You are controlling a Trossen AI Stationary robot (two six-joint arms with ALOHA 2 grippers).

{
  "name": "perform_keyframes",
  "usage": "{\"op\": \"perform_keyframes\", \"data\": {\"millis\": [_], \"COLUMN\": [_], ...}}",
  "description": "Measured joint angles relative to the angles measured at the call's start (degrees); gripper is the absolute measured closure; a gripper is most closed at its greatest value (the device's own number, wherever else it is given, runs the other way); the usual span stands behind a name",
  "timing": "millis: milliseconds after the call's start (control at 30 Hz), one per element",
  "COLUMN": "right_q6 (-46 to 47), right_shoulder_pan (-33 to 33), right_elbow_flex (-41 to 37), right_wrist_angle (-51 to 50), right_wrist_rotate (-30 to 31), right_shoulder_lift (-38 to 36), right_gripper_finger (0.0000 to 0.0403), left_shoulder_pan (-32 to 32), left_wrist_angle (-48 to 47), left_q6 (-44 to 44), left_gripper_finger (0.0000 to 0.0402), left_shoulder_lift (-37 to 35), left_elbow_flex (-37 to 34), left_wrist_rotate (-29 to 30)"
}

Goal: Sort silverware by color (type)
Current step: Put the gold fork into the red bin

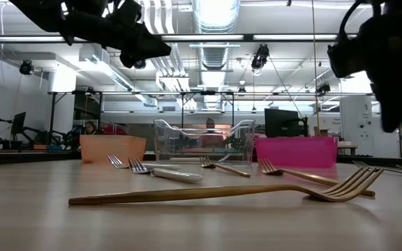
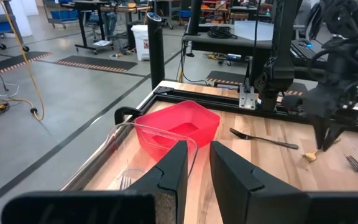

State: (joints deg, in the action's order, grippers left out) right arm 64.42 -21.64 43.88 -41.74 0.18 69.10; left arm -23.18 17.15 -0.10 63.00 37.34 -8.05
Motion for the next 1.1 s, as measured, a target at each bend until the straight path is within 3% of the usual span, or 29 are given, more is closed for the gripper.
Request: {"op": "perform_keyframes", "data": {"millis": [167,533,900,1100], "right_q6": [4.8,7.9,19.4,23.5], "right_shoulder_pan": [0.8,-5.1,-16.2,-17.1], "right_elbow_flex": [0.0,-0.2,-4.5,-5.2], "right_wrist_angle": [-0.2,-9.4,-10.2,-8.5], "right_wrist_rotate": [-11.2,-16.8,-16.4,-15.2], "right_shoulder_lift": [0.0,0.0,0.0,0.0], "right_gripper_finger": [0.0376,0.0376,0.0376,0.035], "left_shoulder_pan": [0.0,0.0,0.0,0.0], "left_wrist_angle": [0.0,-0.1,-0.4,-0.5], "left_q6": [0.0,0.0,0.0,0.0], "left_gripper_finger": [0.035,0.035,0.035,0.035], "left_shoulder_lift": [0.0,0.0,0.0,0.0], "left_elbow_flex": [0.0,0.0,0.0,0.0], "left_wrist_rotate": [0.0,0.0,0.0,0.0]}}
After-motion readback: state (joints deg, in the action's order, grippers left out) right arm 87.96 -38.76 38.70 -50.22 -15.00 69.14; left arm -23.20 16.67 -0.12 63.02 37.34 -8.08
